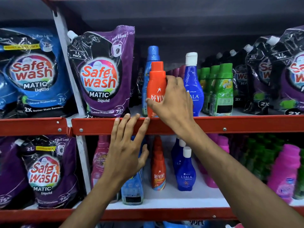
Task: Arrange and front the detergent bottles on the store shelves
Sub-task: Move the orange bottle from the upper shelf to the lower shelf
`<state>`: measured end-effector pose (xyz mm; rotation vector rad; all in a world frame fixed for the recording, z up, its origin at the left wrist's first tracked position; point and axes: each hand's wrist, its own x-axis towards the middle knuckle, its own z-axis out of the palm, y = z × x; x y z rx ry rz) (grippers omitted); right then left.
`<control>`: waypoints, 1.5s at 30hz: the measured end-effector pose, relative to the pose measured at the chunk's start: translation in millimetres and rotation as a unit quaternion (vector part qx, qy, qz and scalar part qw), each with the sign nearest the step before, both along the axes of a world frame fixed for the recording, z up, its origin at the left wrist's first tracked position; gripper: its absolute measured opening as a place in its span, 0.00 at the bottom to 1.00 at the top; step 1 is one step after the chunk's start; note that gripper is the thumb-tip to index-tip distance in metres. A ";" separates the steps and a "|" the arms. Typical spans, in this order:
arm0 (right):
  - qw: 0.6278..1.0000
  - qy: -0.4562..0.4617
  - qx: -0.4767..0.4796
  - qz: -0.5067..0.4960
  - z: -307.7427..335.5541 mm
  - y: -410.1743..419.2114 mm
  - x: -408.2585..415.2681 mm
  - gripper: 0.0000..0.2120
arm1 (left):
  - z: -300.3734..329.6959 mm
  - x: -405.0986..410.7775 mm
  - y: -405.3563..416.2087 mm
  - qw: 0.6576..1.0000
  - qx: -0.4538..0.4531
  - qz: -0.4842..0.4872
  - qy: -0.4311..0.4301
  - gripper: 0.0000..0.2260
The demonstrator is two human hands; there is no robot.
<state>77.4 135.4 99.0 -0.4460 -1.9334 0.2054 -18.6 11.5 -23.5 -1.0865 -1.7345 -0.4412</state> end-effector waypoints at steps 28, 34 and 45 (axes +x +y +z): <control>0.973 -0.050 -0.182 0.136 -225.7 15.6 44.3 0.35 | -3.9 -3.1 12.5 0.998 0.050 0.007 0.024 0.40; 0.965 -0.127 -0.202 0.107 -260.7 21.8 13.3 0.35 | -3.8 0.6 15.1 0.998 0.061 -0.003 0.007 0.41; 0.961 -0.154 -0.212 0.092 -276.6 21.2 10.2 0.38 | -4.3 1.2 15.4 0.998 0.058 0.007 0.003 0.39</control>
